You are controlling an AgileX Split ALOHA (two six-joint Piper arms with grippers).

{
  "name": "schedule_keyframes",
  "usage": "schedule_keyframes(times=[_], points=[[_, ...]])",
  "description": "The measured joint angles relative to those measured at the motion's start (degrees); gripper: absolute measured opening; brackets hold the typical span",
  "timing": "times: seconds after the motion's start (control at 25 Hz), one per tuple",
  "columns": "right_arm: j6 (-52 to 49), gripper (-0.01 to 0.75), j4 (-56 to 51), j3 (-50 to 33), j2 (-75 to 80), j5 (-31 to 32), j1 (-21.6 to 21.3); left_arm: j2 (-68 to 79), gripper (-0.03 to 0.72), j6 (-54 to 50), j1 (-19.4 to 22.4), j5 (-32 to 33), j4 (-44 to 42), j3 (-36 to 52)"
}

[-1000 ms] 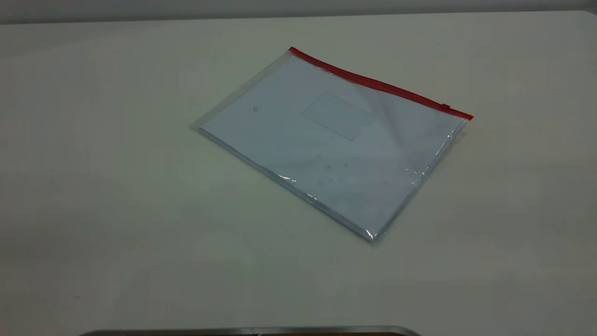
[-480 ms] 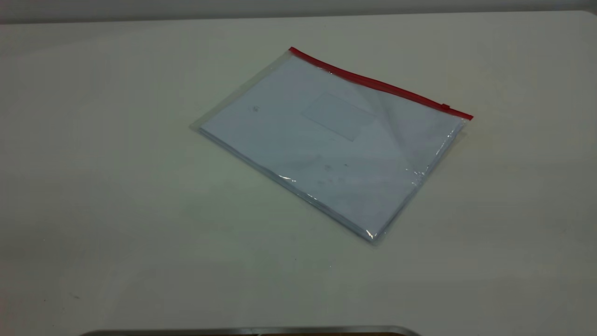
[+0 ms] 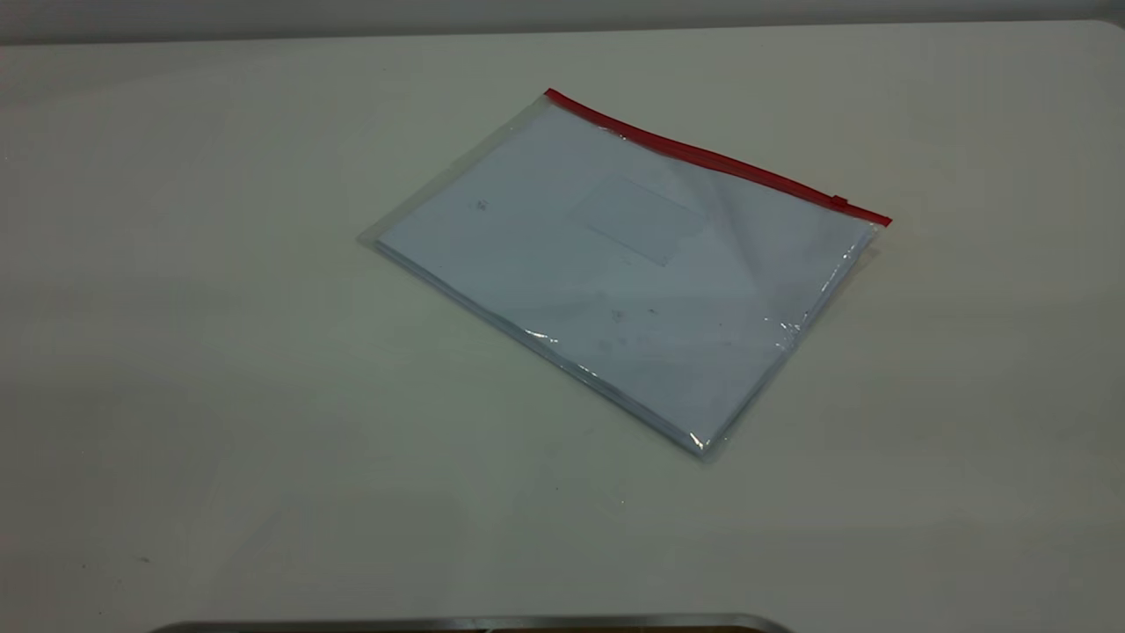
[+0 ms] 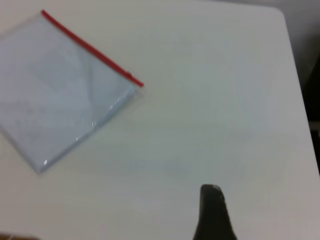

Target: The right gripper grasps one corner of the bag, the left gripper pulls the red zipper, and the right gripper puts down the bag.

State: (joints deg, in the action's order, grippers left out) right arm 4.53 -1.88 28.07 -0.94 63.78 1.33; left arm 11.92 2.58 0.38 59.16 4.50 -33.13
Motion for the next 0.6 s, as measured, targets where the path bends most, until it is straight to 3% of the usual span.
schedule_keyframes(times=[0.32,0.6], points=[[-0.3,0.556,-4.4,5.7,12.1,-4.1,0.0,29.6,0.496,-3.0,0.0,-12.3,1.0,-13.6],[1.2,0.556,-7.8,5.8,34.7,-14.9,0.0,51.3,0.496,1.6,0.0,-23.0,8.2,-23.2]])
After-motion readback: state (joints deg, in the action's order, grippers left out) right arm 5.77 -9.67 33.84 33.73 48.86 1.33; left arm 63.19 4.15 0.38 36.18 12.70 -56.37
